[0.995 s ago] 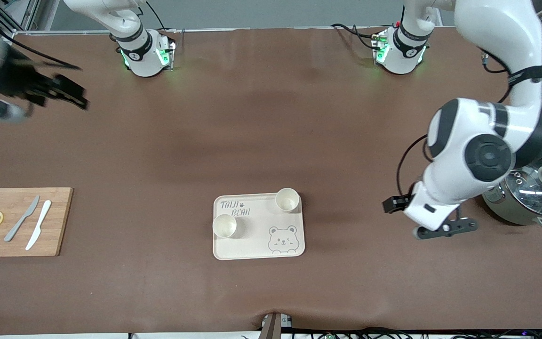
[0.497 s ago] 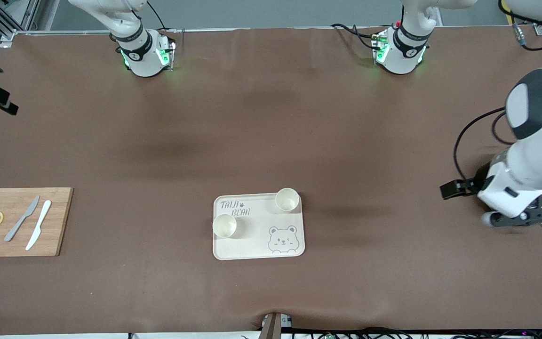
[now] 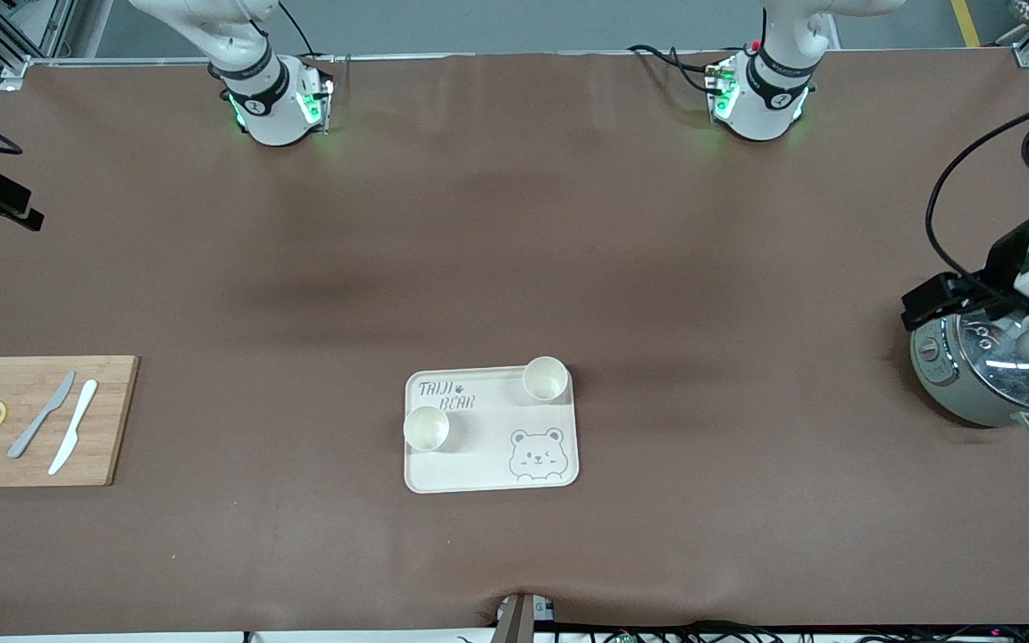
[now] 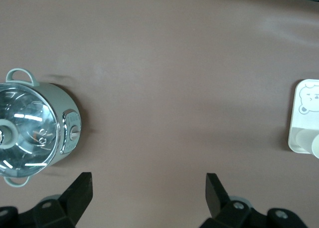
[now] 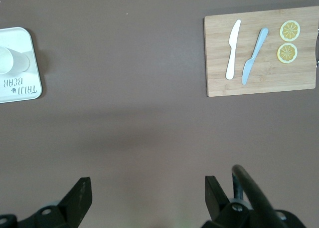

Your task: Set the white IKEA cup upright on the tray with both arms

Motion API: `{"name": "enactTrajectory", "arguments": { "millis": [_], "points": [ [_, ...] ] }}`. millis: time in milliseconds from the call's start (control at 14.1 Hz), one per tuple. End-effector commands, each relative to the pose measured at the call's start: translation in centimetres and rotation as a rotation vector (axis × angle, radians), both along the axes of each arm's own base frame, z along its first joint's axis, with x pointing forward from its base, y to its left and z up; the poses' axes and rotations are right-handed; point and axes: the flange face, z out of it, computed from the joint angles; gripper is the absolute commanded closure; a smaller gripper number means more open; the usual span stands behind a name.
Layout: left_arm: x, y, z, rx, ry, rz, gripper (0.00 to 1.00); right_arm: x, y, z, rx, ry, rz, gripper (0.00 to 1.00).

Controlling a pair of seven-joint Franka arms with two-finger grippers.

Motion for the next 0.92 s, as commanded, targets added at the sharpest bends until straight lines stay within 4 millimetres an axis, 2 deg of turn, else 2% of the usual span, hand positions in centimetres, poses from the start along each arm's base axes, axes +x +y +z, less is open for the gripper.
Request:
{"name": "enactTrajectory", "arguments": {
  "millis": [0, 142, 426, 852],
  "points": [
    [-1.9, -0.1, 1.5, -0.012, 0.024, -0.008, 0.00, 0.2, -0.5, 0.5, -0.007, -0.013, -0.011, 0.00],
    [-3.7, 0.2, 3.6, -0.011, 0.027, -0.015, 0.00, 0.3, -0.4, 0.4, -0.008, -0.009, -0.010, 0.00],
    [-6.2, 0.0, 5.9, -0.015, 0.050, -0.032, 0.00, 0.4, -0.4, 0.3, -0.007, -0.009, -0.006, 0.00],
    [-6.4, 0.6, 5.8, -0.012, 0.067, -0.086, 0.00, 0.4, -0.3, 0.3, -0.007, -0.007, -0.006, 0.00]
  ]
}}
